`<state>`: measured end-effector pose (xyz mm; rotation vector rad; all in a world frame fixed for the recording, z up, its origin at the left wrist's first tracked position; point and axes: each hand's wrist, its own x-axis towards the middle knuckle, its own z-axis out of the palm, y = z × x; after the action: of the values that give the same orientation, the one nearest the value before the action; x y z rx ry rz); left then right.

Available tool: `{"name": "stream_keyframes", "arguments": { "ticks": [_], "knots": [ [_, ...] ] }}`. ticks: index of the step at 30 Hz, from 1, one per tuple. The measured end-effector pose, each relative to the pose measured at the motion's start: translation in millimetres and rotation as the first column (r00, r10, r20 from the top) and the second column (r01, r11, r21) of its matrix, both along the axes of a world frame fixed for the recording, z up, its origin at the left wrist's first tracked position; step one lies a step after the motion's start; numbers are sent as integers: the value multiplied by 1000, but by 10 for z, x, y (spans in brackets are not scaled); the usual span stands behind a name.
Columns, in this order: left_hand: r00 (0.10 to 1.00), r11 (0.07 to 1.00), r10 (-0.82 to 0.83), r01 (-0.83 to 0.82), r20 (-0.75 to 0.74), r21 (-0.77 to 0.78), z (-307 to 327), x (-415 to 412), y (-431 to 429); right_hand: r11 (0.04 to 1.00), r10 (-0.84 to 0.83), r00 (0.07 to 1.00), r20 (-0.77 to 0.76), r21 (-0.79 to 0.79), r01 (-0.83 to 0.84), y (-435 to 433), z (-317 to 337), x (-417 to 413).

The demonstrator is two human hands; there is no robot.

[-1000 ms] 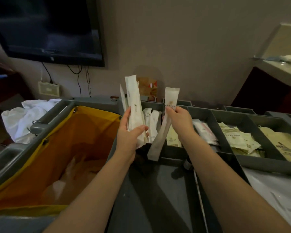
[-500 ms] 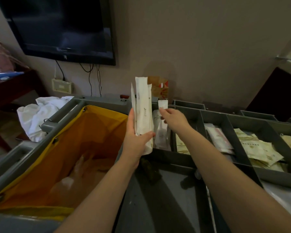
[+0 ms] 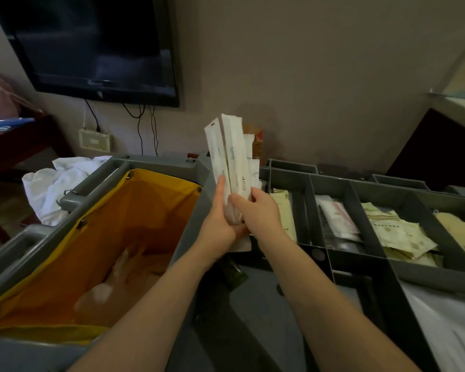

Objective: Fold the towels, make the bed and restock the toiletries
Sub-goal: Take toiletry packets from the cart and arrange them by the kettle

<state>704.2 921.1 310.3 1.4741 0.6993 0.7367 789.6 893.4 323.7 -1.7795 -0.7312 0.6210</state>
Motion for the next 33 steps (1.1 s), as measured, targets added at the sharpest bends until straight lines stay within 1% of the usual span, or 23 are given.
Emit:
{"name": "stream_keyframes", "arguments": {
  "ticks": [1,2,5,7,9,13,15,17,20,24,29,31,33],
  "knots": [
    [1000,999,-5,6,-18,33,-20,-13,13,1000,-9,999,-33,12,9,-12,5,8],
    [1000,1000,-7,7,-5,29,-30,-28,31,1000,-17,997,-73,21,19,-19,5,19],
    [998,999,15,-12,68,-52,-13,-78,77,999,-25,986,-163,23,29,-58,34,28],
    [998,999,52,-51,32,-16,-9,-84,102,999,-10,983,-184,29,16,-70,42,43],
    [997,998,68,-69,30,17,-17,-80,118,999,-11,975,-221,49,22,-75,52,63],
    [993,996,90,-90,77,5,-36,-97,158,990,-64,941,-331,95,101,-62,29,130],
    [987,992,130,-130,92,-11,-42,-117,197,983,-127,932,-339,81,164,-45,8,181],
    [977,982,190,-188,101,-22,-39,-140,250,985,-158,952,-261,27,171,-11,-19,250],
    [959,964,264,-262,105,-38,-27,-157,301,991,-93,992,-83,-105,84,15,-5,278],
    [957,962,273,-270,99,-42,-49,-141,308,989,-62,988,143,-126,81,0,-37,256],
    [971,974,228,-228,68,-11,-80,-108,300,995,-19,979,204,-91,38,-55,-60,149],
    [973,975,223,-224,59,2,-90,-95,302,995,40,951,305,-100,-10,-9,-64,152],
    [970,972,235,-236,63,9,-89,-90,308,974,156,871,466,-220,-56,128,-61,243]
  ]
}}
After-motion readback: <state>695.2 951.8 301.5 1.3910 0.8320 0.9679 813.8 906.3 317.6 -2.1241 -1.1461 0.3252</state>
